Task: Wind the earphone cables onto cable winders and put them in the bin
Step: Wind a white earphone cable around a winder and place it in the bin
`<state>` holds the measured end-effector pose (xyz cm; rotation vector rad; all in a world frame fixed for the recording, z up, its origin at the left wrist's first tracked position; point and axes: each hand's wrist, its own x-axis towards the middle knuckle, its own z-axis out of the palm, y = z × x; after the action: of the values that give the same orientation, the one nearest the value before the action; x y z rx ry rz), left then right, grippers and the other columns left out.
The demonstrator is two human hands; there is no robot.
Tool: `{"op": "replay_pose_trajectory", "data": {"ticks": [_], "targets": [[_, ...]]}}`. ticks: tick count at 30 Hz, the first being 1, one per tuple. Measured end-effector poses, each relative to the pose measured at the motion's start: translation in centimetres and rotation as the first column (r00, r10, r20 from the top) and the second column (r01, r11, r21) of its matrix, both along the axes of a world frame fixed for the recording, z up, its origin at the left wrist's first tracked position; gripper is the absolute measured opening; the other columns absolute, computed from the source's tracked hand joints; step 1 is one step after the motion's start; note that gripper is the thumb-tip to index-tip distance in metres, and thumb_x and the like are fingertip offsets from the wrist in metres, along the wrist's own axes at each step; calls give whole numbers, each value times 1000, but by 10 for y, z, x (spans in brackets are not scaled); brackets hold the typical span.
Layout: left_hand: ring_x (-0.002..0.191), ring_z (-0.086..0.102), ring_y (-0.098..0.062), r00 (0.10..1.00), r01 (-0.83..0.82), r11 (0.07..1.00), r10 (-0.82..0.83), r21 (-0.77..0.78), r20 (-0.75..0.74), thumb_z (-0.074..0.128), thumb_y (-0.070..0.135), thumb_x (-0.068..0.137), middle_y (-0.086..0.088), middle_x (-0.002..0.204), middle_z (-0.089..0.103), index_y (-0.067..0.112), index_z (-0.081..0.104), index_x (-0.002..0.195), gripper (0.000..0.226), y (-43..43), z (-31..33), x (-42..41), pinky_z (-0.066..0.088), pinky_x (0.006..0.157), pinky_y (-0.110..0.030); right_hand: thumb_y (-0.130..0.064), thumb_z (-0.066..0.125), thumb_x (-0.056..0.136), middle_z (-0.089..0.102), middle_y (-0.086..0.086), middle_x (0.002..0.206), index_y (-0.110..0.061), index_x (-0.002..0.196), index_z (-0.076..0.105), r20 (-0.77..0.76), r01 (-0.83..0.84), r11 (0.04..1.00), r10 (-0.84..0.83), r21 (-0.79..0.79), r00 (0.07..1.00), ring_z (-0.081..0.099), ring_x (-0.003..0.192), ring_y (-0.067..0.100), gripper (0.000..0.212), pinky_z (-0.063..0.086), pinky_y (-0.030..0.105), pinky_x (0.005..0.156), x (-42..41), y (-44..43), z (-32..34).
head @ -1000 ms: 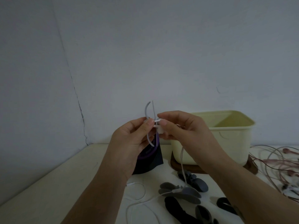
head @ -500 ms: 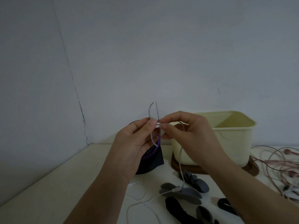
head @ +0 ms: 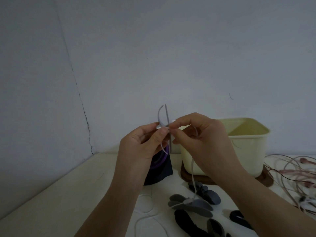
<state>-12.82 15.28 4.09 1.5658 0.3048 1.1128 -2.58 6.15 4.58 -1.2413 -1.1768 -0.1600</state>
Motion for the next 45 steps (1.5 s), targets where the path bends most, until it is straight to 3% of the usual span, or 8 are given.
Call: {"op": "replay_pose_trajectory", "data": {"ticks": [9,13,17,24,30,37,41,45], "targets": [[90,72,-21,998,40,989,-35,-140,44,68,34,63,-7,94,76,14,72,98,41,6,1,-2,57,86,-36,-16,64,88,72,-13,82,-28,97,71,-163,-147,989,144,-8,976,55,56,10,17,46,11,54,16,-5,4],[79,72,-14,985,158,964,-138,-215,106,63,25,67,-8,92,76,6,69,99,37,7,5,-5,59,70,-23,-25,68,85,71,1,73,-38,82,72,-44,-14,987,8,-157,999,57,60,21,14,50,24,57,34,-2,-2],[82,72,-14,986,162,968,-150,-189,78,63,26,66,-7,92,76,8,69,99,38,5,5,-4,58,72,-22,-22,66,86,55,-24,50,-29,80,71,129,99,978,-76,-182,989,48,50,-2,11,36,8,52,41,-1,-5],[94,70,-19,998,24,969,-10,-246,56,65,27,77,-7,98,75,9,71,104,34,12,-3,0,53,89,-32,-27,52,91,53,-16,75,-19,95,72,512,157,968,-34,-198,858,46,65,2,22,41,20,60,16,30,-44],[73,65,-1,998,-55,934,59,-353,0,63,27,88,6,84,75,21,74,95,15,25,-7,-2,45,58,-13,-22,50,96,65,2,97,-20,109,69,594,158,931,75,-330,801,59,82,18,23,49,38,72,9,23,-35],[79,68,1,975,-186,982,179,-42,-131,68,23,86,14,80,75,30,74,80,12,23,-12,0,48,70,-14,-37,46,89,64,-7,75,-20,84,70,570,230,927,-22,-295,821,58,70,5,30,47,21,67,2,-16,18],[79,69,1,977,-55,994,72,91,-199,71,15,82,14,82,75,23,69,94,15,9,-9,3,49,70,-9,-33,58,85,52,-23,59,-33,77,64,468,218,956,-104,-196,878,52,65,-19,10,38,0,61,14,-32,32],[73,68,3,978,42,988,-10,151,-208,74,9,76,16,77,74,25,66,87,21,-7,-4,5,48,65,-7,-30,68,81,54,-22,48,-23,70,65,356,228,966,-172,-121,918,51,54,-10,13,35,3,53,33,-36,33]]}}
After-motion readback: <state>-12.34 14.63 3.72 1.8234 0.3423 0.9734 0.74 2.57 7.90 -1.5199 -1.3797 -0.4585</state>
